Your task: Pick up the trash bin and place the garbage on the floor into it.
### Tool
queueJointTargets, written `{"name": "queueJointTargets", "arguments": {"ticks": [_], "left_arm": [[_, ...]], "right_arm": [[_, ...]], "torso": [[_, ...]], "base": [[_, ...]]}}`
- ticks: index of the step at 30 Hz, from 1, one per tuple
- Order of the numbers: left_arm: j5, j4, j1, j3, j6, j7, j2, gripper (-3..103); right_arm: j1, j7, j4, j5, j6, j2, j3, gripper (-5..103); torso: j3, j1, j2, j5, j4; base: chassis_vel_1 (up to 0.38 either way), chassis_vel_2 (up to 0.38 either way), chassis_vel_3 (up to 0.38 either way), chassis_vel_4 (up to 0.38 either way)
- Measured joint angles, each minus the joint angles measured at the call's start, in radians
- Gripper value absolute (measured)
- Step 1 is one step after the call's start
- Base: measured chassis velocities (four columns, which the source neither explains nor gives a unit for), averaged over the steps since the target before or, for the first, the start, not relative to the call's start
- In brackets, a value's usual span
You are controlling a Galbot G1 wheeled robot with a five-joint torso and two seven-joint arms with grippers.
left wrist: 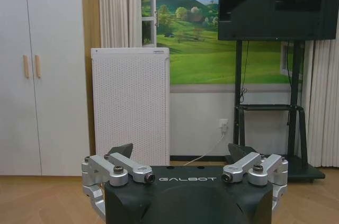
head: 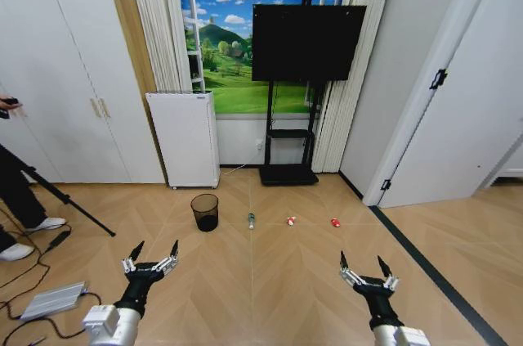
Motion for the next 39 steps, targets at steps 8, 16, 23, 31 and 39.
{"name": "queueJointTargets", "arguments": {"ticks": [8,16,23,31,39], "left_arm": [[0.016,-0.001,0.004,-0.007,-0.020,0.006,0.004,98],[0.017,-0.008,0.016,-0.009,-0.029,0.009,0.005,98],[0.015,-0.007,0.022,-0.016,-0.037,0.012,0.006,98],[0.014,-0.011,0.021,-0.016,-0.038,0.012,0.006,101],[0.017,-0.013,0.022,-0.015,-0.038,0.012,0.005,97]], "right_arm": [[-0.002,0.000,-0.004,0.000,0.003,-0.003,0.000,100],[-0.004,0.002,-0.005,0.001,0.008,-0.008,0.003,100],[-0.005,0.001,-0.010,0.000,0.014,-0.002,0.002,100],[-0.002,0.001,-0.016,-0.001,0.019,-0.006,0.002,100],[-0.001,0.000,-0.021,-0.002,0.027,-0.006,0.002,100]], "torso": [[0.000,0.000,0.000,0.0000,-0.0001],[0.000,0.000,0.000,0.0000,-0.0002],[0.000,0.000,0.000,0.0000,-0.0001],[0.000,0.001,0.000,-0.0004,-0.0001],[0.000,0.000,0.000,-0.0009,-0.0003]], "base": [[-0.134,0.104,0.126,-0.139],[-0.220,0.203,0.213,-0.205],[-0.285,0.272,0.285,-0.285],[-0.364,0.361,0.365,-0.364],[-0.359,0.358,0.369,-0.365]]}}
